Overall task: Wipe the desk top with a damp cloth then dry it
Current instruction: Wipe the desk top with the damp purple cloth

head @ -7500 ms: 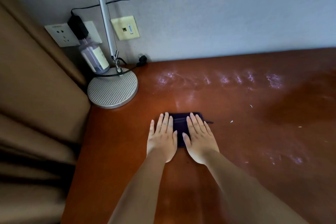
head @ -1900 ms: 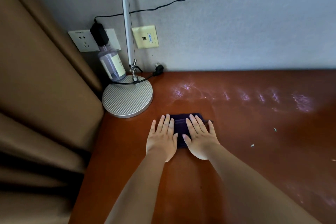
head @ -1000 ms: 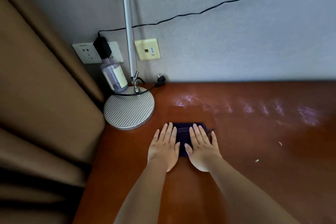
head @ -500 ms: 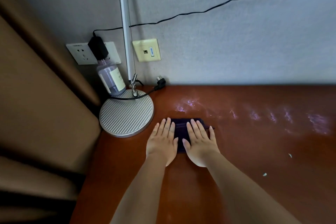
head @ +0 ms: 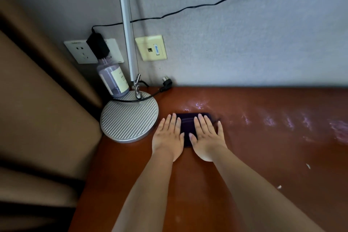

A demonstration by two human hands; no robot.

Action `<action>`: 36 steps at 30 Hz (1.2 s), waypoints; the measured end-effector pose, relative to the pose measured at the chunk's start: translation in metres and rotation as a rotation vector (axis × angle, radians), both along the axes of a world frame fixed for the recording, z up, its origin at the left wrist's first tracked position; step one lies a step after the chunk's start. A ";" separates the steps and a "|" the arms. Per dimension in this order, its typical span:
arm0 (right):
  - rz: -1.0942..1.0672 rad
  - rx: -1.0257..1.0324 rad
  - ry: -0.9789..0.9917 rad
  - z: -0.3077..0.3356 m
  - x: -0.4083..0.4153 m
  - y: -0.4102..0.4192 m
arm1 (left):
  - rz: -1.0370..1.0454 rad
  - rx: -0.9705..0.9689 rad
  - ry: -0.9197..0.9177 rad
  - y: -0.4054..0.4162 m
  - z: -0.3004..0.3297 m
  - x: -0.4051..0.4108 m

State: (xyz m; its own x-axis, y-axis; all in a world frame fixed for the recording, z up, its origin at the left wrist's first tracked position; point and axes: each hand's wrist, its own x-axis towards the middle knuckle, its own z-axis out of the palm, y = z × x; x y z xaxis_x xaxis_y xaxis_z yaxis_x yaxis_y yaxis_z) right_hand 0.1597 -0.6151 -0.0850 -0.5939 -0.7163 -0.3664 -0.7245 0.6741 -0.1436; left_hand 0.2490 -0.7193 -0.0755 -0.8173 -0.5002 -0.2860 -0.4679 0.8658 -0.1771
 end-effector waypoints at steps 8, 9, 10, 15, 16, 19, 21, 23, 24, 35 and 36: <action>-0.001 0.023 -0.015 0.003 0.067 0.044 | -0.021 -0.010 -0.028 0.042 0.003 0.066; 0.009 0.026 -0.015 0.003 0.074 0.048 | -0.012 -0.005 -0.032 0.048 0.004 0.074; 0.018 0.028 -0.015 0.004 0.080 0.052 | -0.005 -0.005 -0.040 0.052 0.005 0.080; 0.049 0.020 -0.007 0.004 0.083 0.056 | -0.020 -0.026 -0.046 0.056 0.006 0.087; 0.057 0.020 -0.002 0.004 0.081 0.055 | -0.030 -0.023 -0.045 0.054 0.005 0.086; 0.069 0.011 0.014 0.002 0.067 0.043 | -0.052 -0.046 -0.049 0.041 0.002 0.074; 0.075 -0.003 0.019 0.001 0.054 0.030 | -0.049 -0.068 -0.044 0.031 0.003 0.061; 0.082 -0.022 0.020 -0.001 0.036 0.018 | -0.031 -0.073 -0.031 0.020 0.003 0.043; 0.080 -0.033 0.022 -0.002 0.026 0.012 | -0.020 -0.068 -0.024 0.014 0.002 0.033; 0.032 -0.028 -0.013 -0.002 -0.031 -0.017 | -0.027 -0.061 -0.065 -0.021 0.002 -0.031; 0.034 -0.025 -0.012 -0.001 -0.029 -0.015 | -0.020 -0.062 -0.068 -0.018 0.003 -0.029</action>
State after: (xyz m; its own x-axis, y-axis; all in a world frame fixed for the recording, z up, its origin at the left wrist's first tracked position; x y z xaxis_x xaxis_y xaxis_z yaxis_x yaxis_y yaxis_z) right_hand 0.1309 -0.6302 -0.0861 -0.5647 -0.7450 -0.3551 -0.7452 0.6452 -0.1687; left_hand 0.2196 -0.7377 -0.0723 -0.8068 -0.5026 -0.3106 -0.4360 0.8613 -0.2611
